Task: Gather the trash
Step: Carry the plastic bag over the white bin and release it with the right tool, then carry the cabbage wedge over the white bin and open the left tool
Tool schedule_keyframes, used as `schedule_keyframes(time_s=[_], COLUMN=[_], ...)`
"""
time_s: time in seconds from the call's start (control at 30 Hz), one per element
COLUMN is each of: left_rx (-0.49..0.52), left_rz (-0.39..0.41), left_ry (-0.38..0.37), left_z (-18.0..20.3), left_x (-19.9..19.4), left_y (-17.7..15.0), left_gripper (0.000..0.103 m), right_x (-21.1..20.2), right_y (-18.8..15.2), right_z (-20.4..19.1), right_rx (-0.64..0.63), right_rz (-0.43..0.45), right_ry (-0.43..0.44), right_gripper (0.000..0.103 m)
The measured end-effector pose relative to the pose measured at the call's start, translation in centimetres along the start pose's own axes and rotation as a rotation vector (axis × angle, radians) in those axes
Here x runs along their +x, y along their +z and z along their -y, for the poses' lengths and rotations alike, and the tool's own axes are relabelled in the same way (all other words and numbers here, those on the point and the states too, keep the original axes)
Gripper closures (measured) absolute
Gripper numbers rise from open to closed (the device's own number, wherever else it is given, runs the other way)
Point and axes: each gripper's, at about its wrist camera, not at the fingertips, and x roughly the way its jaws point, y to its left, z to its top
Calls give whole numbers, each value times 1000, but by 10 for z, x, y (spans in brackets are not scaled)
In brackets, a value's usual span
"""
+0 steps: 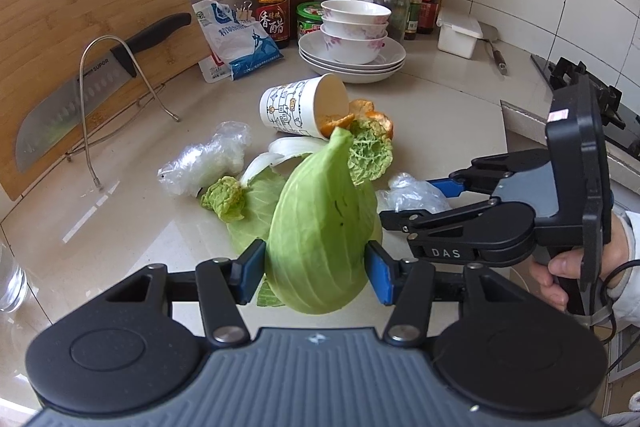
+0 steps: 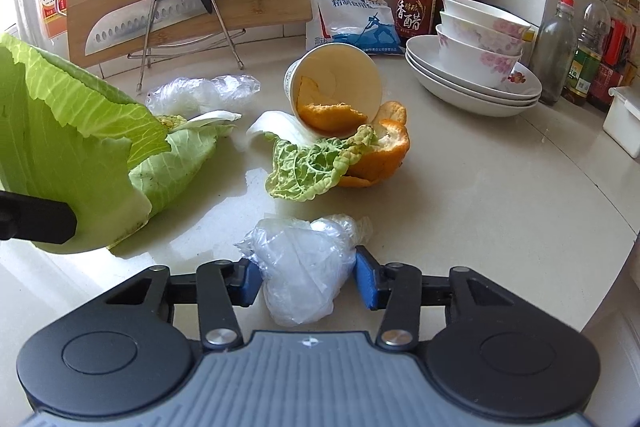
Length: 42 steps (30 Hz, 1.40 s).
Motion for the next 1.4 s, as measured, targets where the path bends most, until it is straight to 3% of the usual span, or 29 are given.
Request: schedule_keyframes(time_s=[0.3,0.7,0.97,1.2,1.37,1.4], left_rx=[51,172,239,255,259,261], left_rz=[-11,-6,-18,-43,-67,-70], left_ry=[11,-148,-248,-249,-236,-239], left_z=[27,103,154,181,193,195], left_x=[-10,-3,14,28,39,42], left_y=[5,16,22,26,27,27], left_gripper=[50,50,50,50,50,50], right_x=[-60,-133,-131,-114,-113,-114], right_y=[-24,-106,-168,-192,-200,-199], right_z=[21,86,134,168,182,184], right_rx=[19,194,330,381,378,378], right_rz=[17,-38,-126,-161,-146,-143], right_ry=[17,-173,-284,-311,-324,-324], right_gripper=[52,51,51,49,16,15])
